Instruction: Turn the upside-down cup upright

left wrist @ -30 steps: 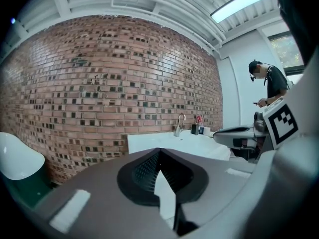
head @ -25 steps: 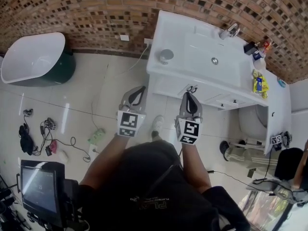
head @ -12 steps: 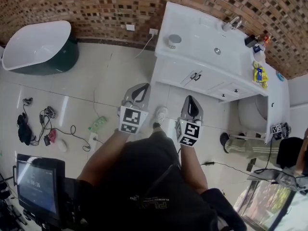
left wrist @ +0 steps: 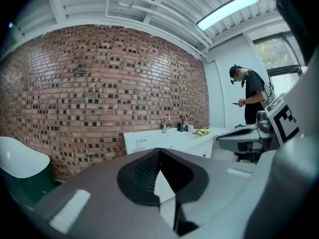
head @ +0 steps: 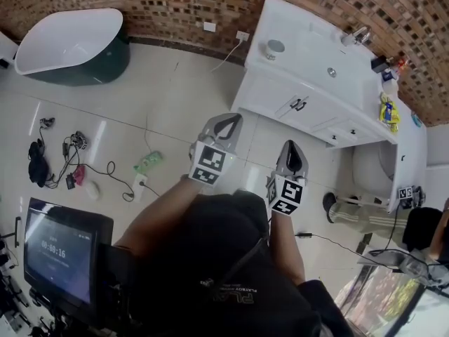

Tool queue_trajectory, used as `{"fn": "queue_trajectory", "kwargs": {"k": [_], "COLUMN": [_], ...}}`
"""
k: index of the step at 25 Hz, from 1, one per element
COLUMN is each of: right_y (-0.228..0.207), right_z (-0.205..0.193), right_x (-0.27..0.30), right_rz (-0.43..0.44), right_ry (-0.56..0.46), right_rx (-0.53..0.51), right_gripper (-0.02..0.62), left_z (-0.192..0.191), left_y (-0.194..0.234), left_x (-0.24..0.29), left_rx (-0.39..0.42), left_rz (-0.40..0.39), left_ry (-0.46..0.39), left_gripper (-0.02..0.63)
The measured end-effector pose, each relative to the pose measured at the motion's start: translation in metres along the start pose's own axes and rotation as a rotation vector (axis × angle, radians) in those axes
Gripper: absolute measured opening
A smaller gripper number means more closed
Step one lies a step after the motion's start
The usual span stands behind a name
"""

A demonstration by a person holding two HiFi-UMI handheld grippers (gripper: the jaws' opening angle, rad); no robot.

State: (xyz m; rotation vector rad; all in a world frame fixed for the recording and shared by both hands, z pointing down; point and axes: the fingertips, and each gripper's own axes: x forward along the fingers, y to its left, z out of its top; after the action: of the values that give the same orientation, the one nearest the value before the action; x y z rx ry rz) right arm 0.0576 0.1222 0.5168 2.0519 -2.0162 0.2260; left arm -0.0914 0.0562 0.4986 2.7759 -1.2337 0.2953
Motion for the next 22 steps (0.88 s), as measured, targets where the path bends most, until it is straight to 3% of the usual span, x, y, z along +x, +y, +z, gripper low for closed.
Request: {"fn": "queue_trajectory", "kwargs": {"k": [15,22], "right_y": [-0.022,-0.045], "right_z": [-0.006,0.002], "right_x": [-0.038,-0.046], "right_rz": [0.077,0.073], "right_ry": [-0.016,-0.045], "right_rx": [-0.001,0.009], "right_gripper": [0.012,0.011], "left_z": [0.003,0.011], "left_y": [-0.076,-0.092], "left_x": [0.006,0.006], "left_rx": [-0.012,-0.011], "left_rz": [-0.023,0.008], "left_ry": [0.022,0.016], "left_gripper": [-0.002,-0.002]}}
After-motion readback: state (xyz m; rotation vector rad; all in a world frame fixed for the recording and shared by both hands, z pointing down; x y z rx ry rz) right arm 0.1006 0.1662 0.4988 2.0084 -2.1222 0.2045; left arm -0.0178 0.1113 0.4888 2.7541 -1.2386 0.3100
